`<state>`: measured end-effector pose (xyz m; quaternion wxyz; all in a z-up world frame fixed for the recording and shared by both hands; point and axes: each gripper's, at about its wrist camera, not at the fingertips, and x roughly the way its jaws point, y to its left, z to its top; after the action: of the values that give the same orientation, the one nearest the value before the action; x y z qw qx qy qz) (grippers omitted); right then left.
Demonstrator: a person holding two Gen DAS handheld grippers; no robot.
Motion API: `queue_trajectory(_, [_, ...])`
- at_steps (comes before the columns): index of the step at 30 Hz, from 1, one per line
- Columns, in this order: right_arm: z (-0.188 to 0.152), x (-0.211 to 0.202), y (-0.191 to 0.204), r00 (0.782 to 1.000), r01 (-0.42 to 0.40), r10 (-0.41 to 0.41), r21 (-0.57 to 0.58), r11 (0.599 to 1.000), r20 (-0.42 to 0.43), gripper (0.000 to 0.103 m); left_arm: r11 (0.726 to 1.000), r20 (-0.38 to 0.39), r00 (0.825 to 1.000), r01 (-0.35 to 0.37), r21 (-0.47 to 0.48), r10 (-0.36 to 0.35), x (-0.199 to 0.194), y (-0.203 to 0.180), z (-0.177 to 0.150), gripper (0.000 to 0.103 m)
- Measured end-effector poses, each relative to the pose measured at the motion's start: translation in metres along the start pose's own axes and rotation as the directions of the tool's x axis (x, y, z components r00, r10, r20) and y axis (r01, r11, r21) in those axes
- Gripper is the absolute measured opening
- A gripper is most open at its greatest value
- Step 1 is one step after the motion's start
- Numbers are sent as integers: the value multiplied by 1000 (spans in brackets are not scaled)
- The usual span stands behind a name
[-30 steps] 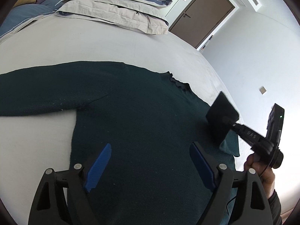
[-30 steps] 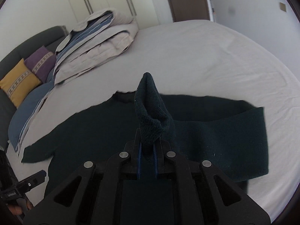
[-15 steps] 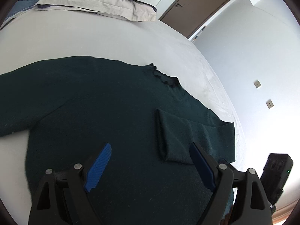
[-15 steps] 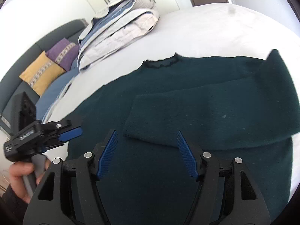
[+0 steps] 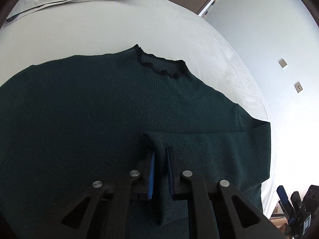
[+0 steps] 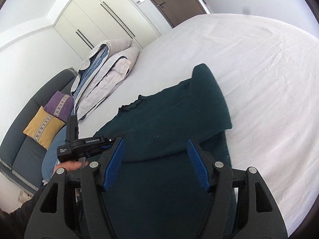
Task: Fold small clothes
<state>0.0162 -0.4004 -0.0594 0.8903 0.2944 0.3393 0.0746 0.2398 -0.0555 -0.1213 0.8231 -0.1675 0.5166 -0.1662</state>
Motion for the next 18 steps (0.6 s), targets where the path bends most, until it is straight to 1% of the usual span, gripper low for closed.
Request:
queue_trajectory(3, [15, 2, -13, 999, 39, -40, 38, 999, 22, 63, 1000, 44, 999, -8, 23, 7, -13, -1, -4, 10])
queue_trajectory(7, [38, -3, -37, 993, 105, -109, 89, 991, 49, 63, 997, 133, 990, -55, 54, 48, -33, 2, -8, 9])
queue_trajectory(9, [52, -1, -48, 986, 154, -159, 96, 983, 41, 63, 997, 176, 983, -68, 40, 60, -41, 11, -8, 9])
queue_trajectory(11, [67, 5, -60, 982, 184, -187, 104, 977, 22, 63, 999, 210, 976, -53, 9, 50, -46, 25, -8, 9])
queue_trajectory(15, [96, 31, -78, 978, 207, -207, 98, 973, -12, 63, 997, 227, 971, -70, -13, 71, -41, 42, -8, 9])
queue_trajectory(18, [116, 59, -82, 977, 214, -211, 73, 974, -41, 63, 997, 221, 973, -70, -29, 74, -30, 48, -9, 9])
